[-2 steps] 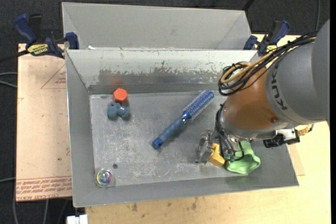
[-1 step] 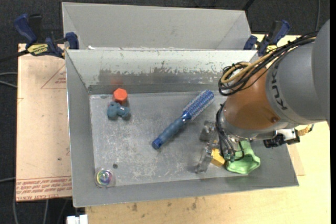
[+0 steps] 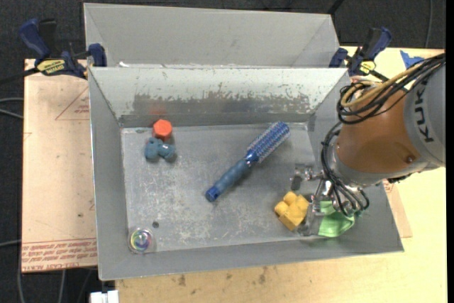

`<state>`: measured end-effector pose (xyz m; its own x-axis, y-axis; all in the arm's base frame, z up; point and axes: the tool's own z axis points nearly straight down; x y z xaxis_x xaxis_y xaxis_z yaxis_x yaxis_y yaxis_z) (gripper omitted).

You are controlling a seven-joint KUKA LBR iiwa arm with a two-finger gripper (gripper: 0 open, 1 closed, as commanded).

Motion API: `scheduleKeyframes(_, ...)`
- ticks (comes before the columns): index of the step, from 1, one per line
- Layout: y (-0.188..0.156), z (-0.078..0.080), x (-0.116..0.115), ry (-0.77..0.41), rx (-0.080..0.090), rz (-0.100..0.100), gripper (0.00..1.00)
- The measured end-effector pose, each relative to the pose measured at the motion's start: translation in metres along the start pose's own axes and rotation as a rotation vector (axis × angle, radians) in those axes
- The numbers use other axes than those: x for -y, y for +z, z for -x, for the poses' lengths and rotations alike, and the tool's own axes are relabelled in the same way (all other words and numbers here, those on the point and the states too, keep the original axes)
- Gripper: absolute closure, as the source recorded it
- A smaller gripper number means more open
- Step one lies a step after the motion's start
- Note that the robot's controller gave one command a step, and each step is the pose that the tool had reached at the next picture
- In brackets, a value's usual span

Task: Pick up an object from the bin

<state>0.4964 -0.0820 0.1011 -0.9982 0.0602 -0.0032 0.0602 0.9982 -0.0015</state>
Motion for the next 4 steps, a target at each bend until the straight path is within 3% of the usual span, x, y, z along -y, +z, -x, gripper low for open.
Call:
scheduleKeyframes(1,0.001,0.000,-0.002,-0.003,-0.002,0.002,1.00)
scheduleKeyframes(2,0.001,0.000,-0.002,-0.003,-0.002,0.002,0.00)
scheduleKeyframes(3,0.001,0.000,-0.002,-0.003,-0.002,0.002,1.00)
scheduleKeyframes(4,0.014,0.009,0.000,-0.012,-0.002,0.002,1.00)
